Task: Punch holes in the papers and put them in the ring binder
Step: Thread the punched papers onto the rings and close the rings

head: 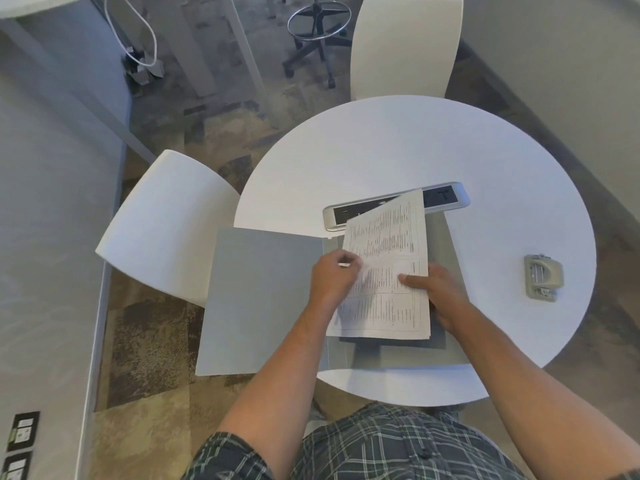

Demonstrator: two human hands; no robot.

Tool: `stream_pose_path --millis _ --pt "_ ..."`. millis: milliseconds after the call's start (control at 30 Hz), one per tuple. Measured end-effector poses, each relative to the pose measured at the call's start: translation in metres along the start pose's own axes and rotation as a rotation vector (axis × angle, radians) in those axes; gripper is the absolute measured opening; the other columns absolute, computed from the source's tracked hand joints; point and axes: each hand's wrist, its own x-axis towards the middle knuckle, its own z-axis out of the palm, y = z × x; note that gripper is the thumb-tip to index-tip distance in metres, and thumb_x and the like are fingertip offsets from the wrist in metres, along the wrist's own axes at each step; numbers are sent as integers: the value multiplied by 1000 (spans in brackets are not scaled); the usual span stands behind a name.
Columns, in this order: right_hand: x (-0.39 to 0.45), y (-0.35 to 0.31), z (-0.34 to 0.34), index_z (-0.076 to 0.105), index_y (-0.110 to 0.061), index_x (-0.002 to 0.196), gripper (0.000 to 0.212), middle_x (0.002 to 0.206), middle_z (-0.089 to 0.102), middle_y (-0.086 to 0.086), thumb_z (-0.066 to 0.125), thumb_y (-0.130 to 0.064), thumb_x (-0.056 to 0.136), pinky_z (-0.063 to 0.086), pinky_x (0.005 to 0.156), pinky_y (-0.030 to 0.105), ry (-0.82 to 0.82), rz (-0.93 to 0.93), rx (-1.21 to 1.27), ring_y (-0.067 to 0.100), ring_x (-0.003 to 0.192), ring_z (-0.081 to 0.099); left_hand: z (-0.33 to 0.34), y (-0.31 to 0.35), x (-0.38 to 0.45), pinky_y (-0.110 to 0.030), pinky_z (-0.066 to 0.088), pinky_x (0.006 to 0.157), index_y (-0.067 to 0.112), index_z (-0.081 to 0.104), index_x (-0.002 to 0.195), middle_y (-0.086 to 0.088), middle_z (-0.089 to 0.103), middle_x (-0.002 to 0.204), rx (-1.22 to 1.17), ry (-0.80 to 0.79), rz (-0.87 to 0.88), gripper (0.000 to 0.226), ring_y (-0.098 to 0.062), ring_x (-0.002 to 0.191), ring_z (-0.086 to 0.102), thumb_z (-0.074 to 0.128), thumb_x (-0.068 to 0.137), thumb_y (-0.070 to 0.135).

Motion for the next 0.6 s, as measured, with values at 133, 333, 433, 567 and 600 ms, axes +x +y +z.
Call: stream_pose_path --millis 133,333,433,567,600 --pt "7 19 -14 74 -15 116 27 109 80 3 75 -7 90 58 94 52 39 69 -41 28 102 76 -4 -40 23 -34 54 92 15 65 127 0 66 123 25 86 -208 33 -20 110 64 68 95 22" --pt "10 26 -29 72 -6 119 31 113 78 11 74 -1 88 58 93 51 57 111 -56 32 102 76 1 -70 49 -44 58 99 17 76 106 -5 75 116 -92 39 -300 18 -26 107 71 69 91 13" --pt "9 27 -37 73 -7 117 29 108 80 8 72 -1 89 60 87 46 51 123 -113 30 97 77 5 -69 56 -43 61 91 25 73 79 0 78 98 -144 43 -283 12 -23 95 74 75 91 23" --pt "10 32 -46 73 -11 110 25 104 80 7 75 -3 87 61 84 46 76 142 -178 29 94 77 11 -62 64 -36 61 85 16 77 85 -4 79 100 -161 15 -251 7 -22 93 73 77 91 21" --pt "10 33 -48 73 -12 109 24 103 80 6 76 -3 86 61 80 44 87 143 -179 29 93 77 13 -60 65 -34 59 81 14 77 86 -4 78 98 -144 5 -246 7 -22 91 72 77 90 20"
